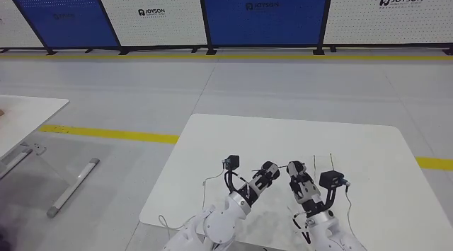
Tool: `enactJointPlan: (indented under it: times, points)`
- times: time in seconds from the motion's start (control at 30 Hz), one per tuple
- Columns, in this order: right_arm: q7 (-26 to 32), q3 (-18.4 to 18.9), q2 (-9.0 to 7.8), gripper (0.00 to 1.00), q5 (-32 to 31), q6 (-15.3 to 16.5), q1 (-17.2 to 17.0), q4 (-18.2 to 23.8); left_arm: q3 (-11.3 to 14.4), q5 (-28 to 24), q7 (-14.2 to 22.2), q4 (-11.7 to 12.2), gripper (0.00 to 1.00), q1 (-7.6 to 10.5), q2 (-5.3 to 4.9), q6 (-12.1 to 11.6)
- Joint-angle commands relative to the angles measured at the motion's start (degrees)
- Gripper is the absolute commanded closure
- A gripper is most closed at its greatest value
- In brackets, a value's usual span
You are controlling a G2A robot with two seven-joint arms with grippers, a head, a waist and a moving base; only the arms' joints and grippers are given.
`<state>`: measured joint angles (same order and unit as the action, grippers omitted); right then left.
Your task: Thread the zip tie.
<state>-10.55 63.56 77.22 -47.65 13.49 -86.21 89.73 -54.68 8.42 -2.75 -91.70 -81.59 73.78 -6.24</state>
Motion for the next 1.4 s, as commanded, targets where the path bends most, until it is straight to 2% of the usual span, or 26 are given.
enactJointPlan:
  times: [0.0, 0.37, 0.6, 0.63, 0.67, 0.73, 0.93, 1.0, 1.07, 1.17, 1.23, 1.37]
  points:
    - [0.19, 0.00, 0.01, 1.00, -0.05, 0.05, 0.00, -0.02, -0.01, 0.04, 0.06, -0.02, 1.00, -0.06, 0.02, -0.20]
    - [1.54, 0.23, -0.03, 1.00, 0.19, 0.83, -0.05, 0.23, -0.12, 0.78, 0.63, -0.28, 1.00, -0.62, 0.00, -1.35]
    - [3.22, 0.05, -0.01, 1.00, 0.61, 0.90, 0.22, 0.20, -0.21, 1.24, 0.63, -0.40, 1.00, -0.79, 0.03, -1.13]
    - [3.35, 0.06, -0.01, 0.81, 0.65, 0.86, 0.22, 0.22, -0.21, 1.25, 0.58, -0.40, 1.00, -0.79, 0.04, -1.02]
    - [3.44, 0.09, -0.01, 0.56, 0.72, 0.86, 0.20, 0.24, -0.21, 1.25, 0.54, -0.36, 1.00, -0.78, 0.06, -0.89]
    - [3.38, 0.27, -0.04, 0.53, 0.73, 0.86, 0.06, 0.36, -0.17, 1.28, 0.46, -0.32, 1.00, -0.72, 0.11, -0.67]
    - [2.29, 0.90, -0.18, 0.55, 0.04, 1.01, -0.94, 1.17, -0.04, 1.42, 0.22, -0.23, 1.00, -0.64, 0.23, -0.36]
    - [2.01, 1.12, -0.21, 0.63, 0.15, 1.10, -1.15, 1.21, 0.03, 1.48, 0.19, -0.17, 1.00, -0.60, 0.27, -0.28]
    - [1.71, 1.34, -0.25, 0.66, 0.22, 1.30, -1.36, 1.24, 0.08, 1.47, 0.18, -0.11, 1.00, -0.54, 0.32, -0.20]
    - [1.32, 1.57, -0.29, 0.80, 0.03, 1.43, -1.67, 1.35, 0.12, 1.36, 0.11, 0.02, 1.00, -0.48, 0.39, -0.17]
    - [1.09, 1.68, -0.31, 0.94, -0.08, 1.39, -1.84, 1.43, 0.14, 1.30, 0.09, 0.08, 1.00, -0.45, 0.42, -0.20]
    - [0.87, 1.89, -0.34, 1.00, -0.18, 1.41, -2.01, 1.52, 0.30, 1.45, 0.06, 0.23, 1.00, -0.51, 0.49, -0.42]
